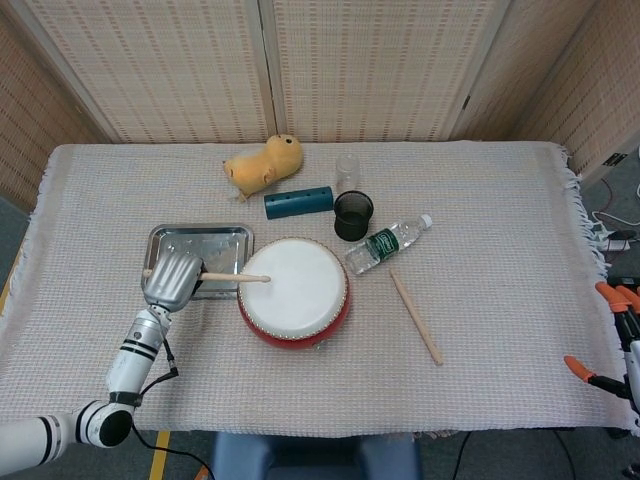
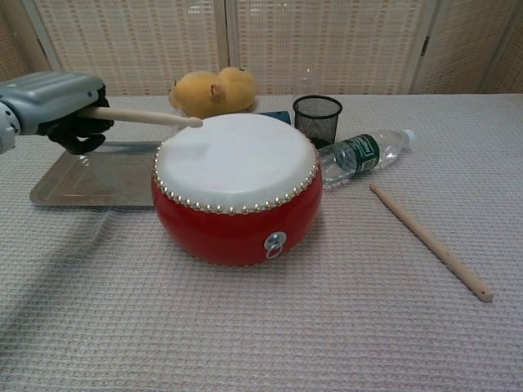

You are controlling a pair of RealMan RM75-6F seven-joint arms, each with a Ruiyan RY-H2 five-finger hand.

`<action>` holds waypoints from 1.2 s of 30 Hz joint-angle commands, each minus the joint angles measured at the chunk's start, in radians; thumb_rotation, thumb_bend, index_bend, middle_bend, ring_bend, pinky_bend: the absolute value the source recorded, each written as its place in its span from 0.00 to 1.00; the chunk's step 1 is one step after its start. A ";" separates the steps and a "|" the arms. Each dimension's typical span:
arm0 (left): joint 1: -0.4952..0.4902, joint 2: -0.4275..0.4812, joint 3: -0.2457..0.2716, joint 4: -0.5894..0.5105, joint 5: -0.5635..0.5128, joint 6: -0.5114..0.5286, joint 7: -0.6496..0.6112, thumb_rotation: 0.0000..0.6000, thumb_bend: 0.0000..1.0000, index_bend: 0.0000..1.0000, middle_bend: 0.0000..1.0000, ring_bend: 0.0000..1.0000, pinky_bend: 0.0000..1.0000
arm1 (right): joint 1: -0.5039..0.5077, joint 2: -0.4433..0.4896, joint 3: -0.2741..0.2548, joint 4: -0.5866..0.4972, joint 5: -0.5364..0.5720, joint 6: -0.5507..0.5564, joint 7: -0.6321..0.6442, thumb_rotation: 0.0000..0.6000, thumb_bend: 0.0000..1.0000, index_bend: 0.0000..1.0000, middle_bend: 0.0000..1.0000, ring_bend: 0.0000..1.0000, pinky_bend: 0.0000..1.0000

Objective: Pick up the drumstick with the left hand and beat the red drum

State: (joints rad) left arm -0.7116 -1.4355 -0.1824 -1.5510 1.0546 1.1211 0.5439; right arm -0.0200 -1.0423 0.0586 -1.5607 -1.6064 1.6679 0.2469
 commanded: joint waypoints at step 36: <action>-0.025 0.036 -0.071 -0.095 -0.115 -0.068 -0.088 1.00 0.72 1.00 1.00 1.00 1.00 | -0.013 -0.012 -0.004 0.028 0.015 0.001 0.038 1.00 0.09 0.04 0.13 0.00 0.04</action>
State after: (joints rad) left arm -0.7681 -1.4423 -0.1995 -1.5777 0.9348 1.0659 0.6945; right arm -0.0335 -1.0546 0.0550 -1.5332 -1.5915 1.6686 0.2846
